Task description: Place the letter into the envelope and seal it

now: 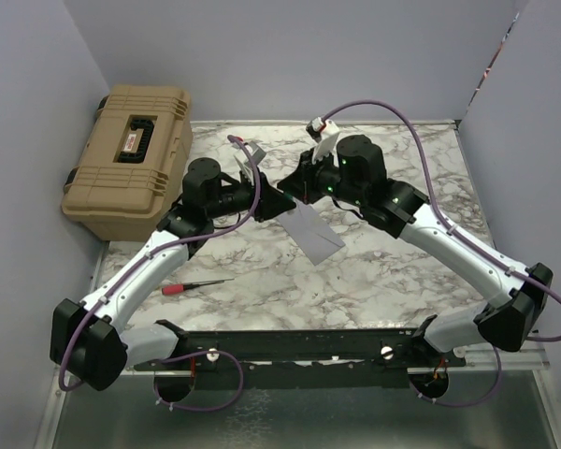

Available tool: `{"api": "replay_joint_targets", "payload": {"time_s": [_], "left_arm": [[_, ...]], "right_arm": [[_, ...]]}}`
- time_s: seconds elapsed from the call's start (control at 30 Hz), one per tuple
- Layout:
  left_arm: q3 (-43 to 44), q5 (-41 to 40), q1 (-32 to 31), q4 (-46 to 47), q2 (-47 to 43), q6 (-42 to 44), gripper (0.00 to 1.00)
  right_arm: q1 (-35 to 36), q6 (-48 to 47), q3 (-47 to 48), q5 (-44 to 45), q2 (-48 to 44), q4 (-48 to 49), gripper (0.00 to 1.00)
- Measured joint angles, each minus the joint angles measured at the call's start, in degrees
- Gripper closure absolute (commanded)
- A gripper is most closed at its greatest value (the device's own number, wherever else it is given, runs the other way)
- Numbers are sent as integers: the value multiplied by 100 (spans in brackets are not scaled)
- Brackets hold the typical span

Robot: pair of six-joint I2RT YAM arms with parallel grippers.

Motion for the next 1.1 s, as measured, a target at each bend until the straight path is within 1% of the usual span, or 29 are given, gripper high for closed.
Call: {"api": "replay_joint_targets", "payload": {"time_s": [0.07,0.13,0.33,0.47,0.63,0.77,0.8,0.83,0.87,0.9,0.97,1.0,1.07,1.1], "left_arm": [[0,155,15,-17,-33,44,100],[0,435,35,-4,-70,109,100],[0,1506,28,55,-203,299,100],[0,1928,2,144,-378,468,100],[-48,2312,2,236,-544,684,100],[-55,2422,15,282,-590,721,100],[-57,2417,35,310,-592,686,87],[-57,2406,44,328,-595,645,66],[-57,2337,39,348,-603,590,53],[-57,2277,39,365,-603,553,42],[-66,1941,39,452,-601,352,30],[-85,1733,31,531,-599,195,26],[-208,1390,24,796,-597,-101,24],[-262,1211,17,885,-597,-243,25]], "right_arm": [[2,-195,-2,-160,-50,-20,100],[-17,-479,-37,-516,-144,-22,100],[-166,-1523,-439,-2245,-651,208,100],[-214,-1939,-468,-3016,-741,378,100],[-229,-2190,-472,-3703,-741,573,100],[-229,-2035,-546,-3821,-772,831,100],[-221,-1952,-603,-3770,-800,949,100],[-197,-1810,-682,-3663,-844,1062,100],[-184,-1657,-761,-3512,-887,1182,100],[-173,-1502,-831,-3320,-918,1298,100],[-131,-1185,-962,-2855,-946,1585,100],[-101,-990,-1023,-2588,-944,1746,100],[-76,-651,-1163,-2107,-944,2017,100],[-70,-492,-1233,-1851,-944,2153,100]]}}
